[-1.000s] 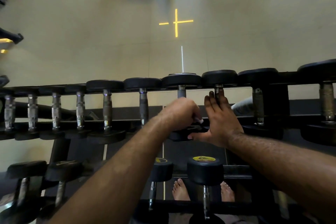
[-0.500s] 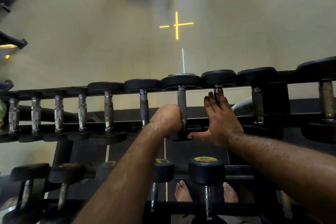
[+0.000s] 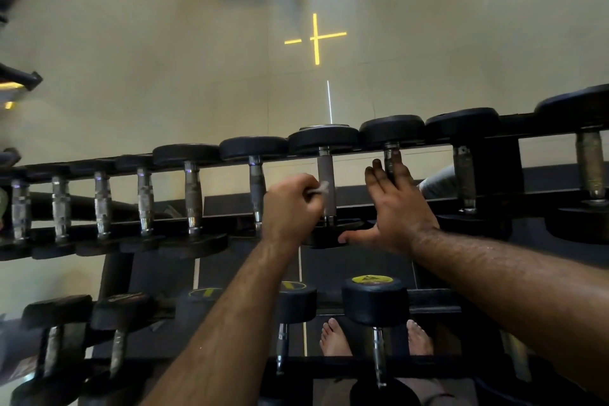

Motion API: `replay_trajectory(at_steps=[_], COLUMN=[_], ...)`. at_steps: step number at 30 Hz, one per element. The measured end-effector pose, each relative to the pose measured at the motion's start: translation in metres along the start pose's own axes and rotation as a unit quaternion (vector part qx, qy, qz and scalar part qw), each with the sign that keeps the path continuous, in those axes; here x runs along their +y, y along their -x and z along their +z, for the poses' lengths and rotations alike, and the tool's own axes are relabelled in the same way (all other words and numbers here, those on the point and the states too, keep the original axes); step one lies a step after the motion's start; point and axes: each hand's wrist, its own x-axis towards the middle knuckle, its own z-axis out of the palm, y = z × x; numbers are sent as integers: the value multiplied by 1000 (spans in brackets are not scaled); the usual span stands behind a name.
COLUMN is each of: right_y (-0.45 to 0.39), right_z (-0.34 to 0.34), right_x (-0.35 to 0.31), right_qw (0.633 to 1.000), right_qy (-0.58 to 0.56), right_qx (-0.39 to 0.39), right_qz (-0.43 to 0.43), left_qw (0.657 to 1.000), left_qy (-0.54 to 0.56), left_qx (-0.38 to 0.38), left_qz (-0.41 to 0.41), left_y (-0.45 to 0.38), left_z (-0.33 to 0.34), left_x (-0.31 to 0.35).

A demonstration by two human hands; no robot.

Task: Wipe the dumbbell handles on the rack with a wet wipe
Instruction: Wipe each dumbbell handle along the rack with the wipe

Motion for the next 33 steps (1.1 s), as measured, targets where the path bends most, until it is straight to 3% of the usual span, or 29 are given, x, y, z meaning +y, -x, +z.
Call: replay_trajectory(at_steps=[4, 7, 9, 10, 12, 14, 17, 22, 27, 31, 33], right_y=[-3, 6, 11, 12, 4, -8, -14, -5, 10, 8, 10], right_z=[4, 7, -1, -6, -16, -22, -18, -4, 23, 15, 4], right_x=[3, -6, -39, -64, -112, -142, -153, -128, -64, -54, -33], right_qw=[999, 969, 947, 955, 984, 990, 986, 993, 959, 958, 966], right_qy=[3, 50, 66, 68, 55, 78, 146, 77, -144, -87, -30], right_qx=[25, 125, 103, 55, -31, -91, -69, 27, 147, 127, 131], right_qz=[-39, -209, -296, -285, -169, -69, -39, -80, -193, -241, -220], left_qw=[970, 944, 922, 911, 891, 888, 890, 892, 895, 925, 945], left_qy=[155, 238, 290, 312, 344, 347, 349, 355, 356, 315, 276], left_qx=[70, 75, 97, 112, 143, 161, 168, 168, 161, 141, 121], left_qz=[-171, -214, -236, -247, -259, -256, -239, -224, -215, -161, -124], left_y=[6, 12, 16, 18, 20, 24, 34, 55, 62, 57, 47], left_z=[-12, -18, -27, -33, -44, -54, -67, -80, -76, -65, -55], left_x=[-2, -11, -21, -24, -29, -33, -35, -35, -26, -18, -16])
